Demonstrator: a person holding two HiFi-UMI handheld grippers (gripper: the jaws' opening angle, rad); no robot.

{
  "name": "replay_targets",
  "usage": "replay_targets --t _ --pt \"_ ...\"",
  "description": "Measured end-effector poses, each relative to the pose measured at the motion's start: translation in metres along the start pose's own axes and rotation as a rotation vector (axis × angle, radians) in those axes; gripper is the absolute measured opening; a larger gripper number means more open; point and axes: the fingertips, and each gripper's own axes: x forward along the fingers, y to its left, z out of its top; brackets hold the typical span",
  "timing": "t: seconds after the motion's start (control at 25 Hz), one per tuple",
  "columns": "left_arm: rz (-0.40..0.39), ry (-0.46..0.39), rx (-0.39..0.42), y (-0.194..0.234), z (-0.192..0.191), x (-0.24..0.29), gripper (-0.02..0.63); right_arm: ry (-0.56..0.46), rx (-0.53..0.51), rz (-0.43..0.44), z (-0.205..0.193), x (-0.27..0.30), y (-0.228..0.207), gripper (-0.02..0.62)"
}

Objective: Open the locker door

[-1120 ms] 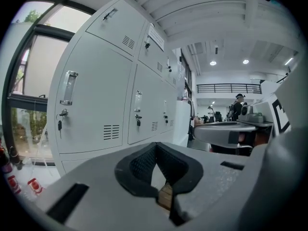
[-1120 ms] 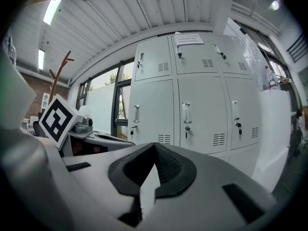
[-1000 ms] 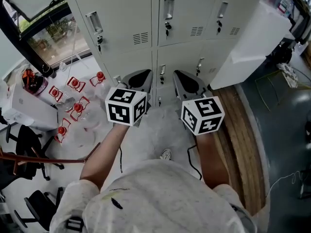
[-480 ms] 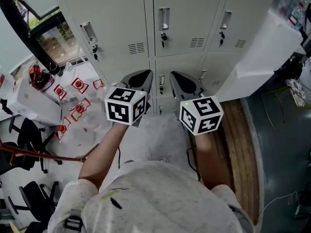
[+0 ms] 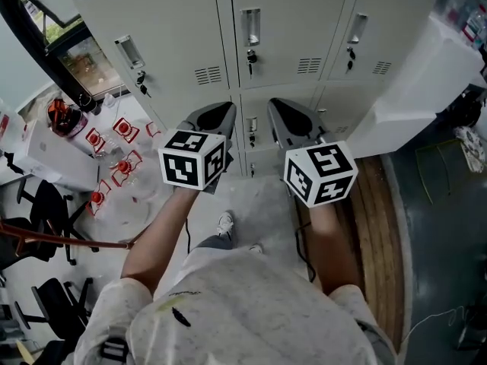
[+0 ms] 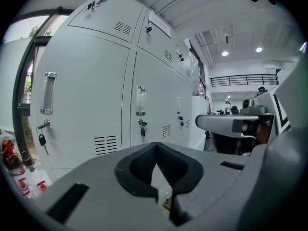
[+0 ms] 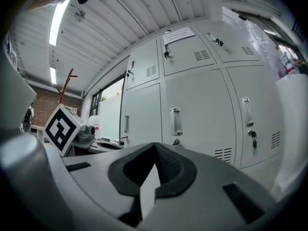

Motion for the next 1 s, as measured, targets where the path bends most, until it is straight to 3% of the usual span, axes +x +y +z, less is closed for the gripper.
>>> replay_targets --t 1.0 --pt "-0.068 -0.078 0.004 0.082 0.038 0.081 0.006 -0.021 -0.069 -0.057 0.022 0.130 -0.033 -0.003"
